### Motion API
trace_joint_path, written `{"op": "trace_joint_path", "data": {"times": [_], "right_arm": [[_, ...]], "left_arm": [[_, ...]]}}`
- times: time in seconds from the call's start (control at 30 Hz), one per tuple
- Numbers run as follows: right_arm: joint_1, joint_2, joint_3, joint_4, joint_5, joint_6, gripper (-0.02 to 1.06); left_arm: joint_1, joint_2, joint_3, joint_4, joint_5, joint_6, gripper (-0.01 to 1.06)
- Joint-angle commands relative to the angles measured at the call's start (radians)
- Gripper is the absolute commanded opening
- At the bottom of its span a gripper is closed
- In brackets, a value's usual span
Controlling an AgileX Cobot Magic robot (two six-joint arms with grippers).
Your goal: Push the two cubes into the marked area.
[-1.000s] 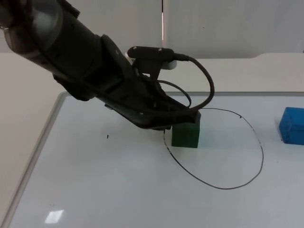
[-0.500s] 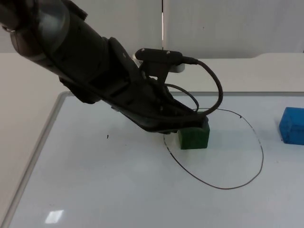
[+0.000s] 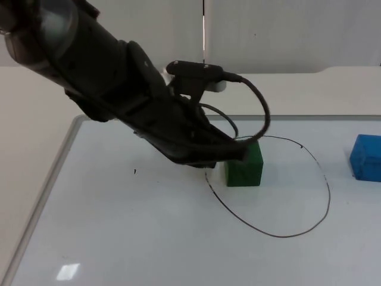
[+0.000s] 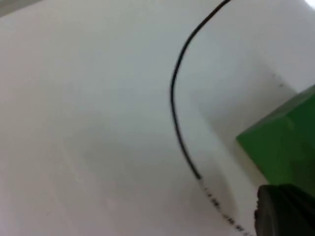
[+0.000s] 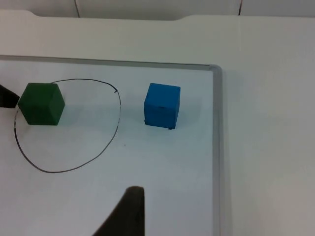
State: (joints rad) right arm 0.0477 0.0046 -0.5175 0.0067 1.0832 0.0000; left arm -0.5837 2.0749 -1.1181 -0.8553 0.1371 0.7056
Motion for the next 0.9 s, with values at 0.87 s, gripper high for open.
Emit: {"op": "trace_joint_path", "data": {"times": [0.87], "right_arm": [[-0.003, -0.005, 0.001, -0.001, -0.004, -0.007, 1.05]], "left_arm": [[0.177, -0.412, -0.003, 0.213, 0.234, -0.041, 0.00]]}}
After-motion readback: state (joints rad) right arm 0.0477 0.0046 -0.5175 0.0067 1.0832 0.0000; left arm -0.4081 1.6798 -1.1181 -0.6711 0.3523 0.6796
